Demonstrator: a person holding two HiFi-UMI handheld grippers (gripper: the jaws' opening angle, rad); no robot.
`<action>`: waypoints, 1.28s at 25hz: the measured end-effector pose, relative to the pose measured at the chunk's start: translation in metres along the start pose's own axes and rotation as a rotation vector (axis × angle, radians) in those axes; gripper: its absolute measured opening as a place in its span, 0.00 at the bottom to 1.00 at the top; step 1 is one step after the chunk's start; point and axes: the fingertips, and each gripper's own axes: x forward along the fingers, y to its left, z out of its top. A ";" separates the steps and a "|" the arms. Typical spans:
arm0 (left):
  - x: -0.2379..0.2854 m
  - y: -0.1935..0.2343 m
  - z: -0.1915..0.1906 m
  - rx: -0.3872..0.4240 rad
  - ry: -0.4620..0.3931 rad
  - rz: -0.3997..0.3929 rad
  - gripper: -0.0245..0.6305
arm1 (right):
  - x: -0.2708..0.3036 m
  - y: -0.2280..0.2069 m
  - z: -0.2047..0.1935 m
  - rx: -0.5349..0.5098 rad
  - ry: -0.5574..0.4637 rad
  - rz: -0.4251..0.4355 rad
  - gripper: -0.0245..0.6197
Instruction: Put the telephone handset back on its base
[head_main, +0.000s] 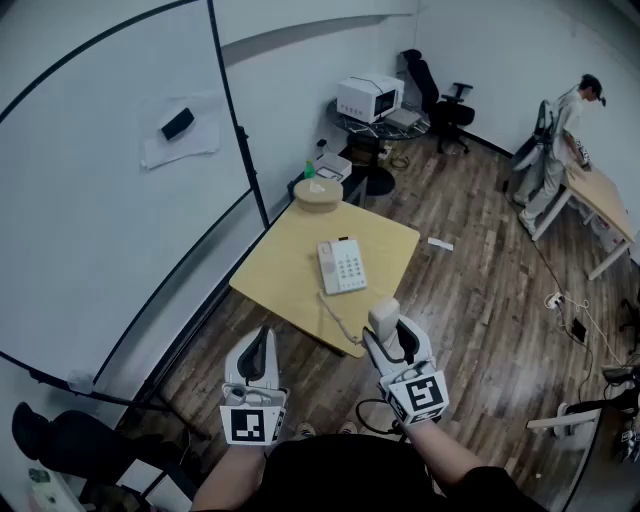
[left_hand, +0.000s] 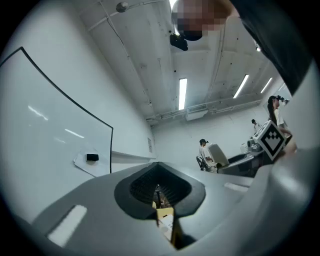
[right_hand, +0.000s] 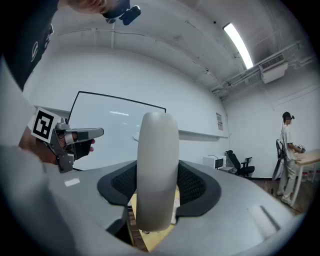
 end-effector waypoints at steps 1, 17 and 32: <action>-0.001 0.000 0.000 0.000 0.003 0.000 0.04 | 0.000 0.000 0.001 0.002 0.004 0.000 0.40; 0.001 0.007 -0.004 -0.002 -0.012 -0.004 0.04 | 0.014 -0.001 0.004 0.033 -0.008 -0.019 0.40; 0.070 0.051 -0.051 -0.003 0.033 -0.016 0.04 | 0.084 -0.030 -0.019 0.051 0.043 -0.049 0.40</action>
